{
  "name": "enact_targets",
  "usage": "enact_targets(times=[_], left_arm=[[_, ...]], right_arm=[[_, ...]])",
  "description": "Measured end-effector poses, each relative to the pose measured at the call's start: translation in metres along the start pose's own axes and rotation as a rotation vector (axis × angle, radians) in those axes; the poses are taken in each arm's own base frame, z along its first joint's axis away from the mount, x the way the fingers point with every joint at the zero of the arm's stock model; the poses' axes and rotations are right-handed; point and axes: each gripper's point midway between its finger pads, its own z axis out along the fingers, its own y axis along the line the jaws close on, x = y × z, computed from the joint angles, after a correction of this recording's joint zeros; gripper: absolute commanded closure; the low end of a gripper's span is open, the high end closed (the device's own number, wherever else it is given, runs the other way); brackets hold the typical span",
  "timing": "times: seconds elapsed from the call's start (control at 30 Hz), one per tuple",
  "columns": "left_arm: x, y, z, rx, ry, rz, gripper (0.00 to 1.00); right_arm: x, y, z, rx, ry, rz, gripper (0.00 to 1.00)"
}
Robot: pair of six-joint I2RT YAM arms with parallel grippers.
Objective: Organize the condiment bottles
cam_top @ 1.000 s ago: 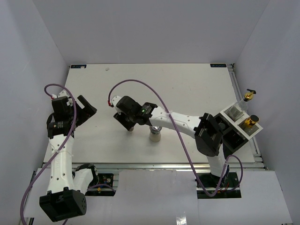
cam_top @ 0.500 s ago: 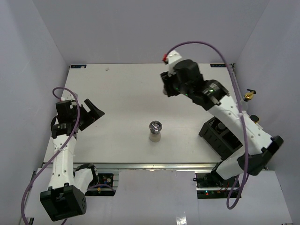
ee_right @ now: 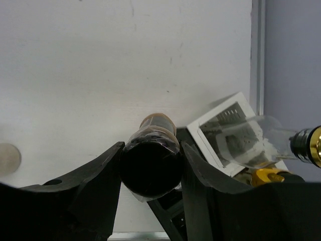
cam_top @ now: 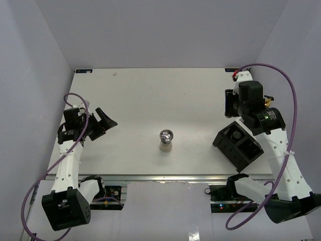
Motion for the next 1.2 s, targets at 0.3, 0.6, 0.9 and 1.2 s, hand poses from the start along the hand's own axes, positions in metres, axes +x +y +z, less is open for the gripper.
enact_targets(times=[0.3,0.6,0.9,1.2], left_arm=[[0.027,-0.035,0.038,0.007,0.149,0.109,0.02],[0.022,-0.037,0.043,-0.026,0.114,0.141,0.02],[0.017,-0.042,0.035,-0.011,0.073,0.164,0.02],[0.02,-0.038,0.034,-0.017,0.072,0.165,0.02]], right_arm=[[0.028,-0.012,-0.012,0.034,0.011,0.036,0.92],[0.05,-0.009,-0.013,0.021,0.028,0.047,0.92],[0.076,-0.003,-0.004,0.001,0.074,0.051,0.92],[0.087,0.0,0.002,-0.009,0.084,0.052,0.92]])
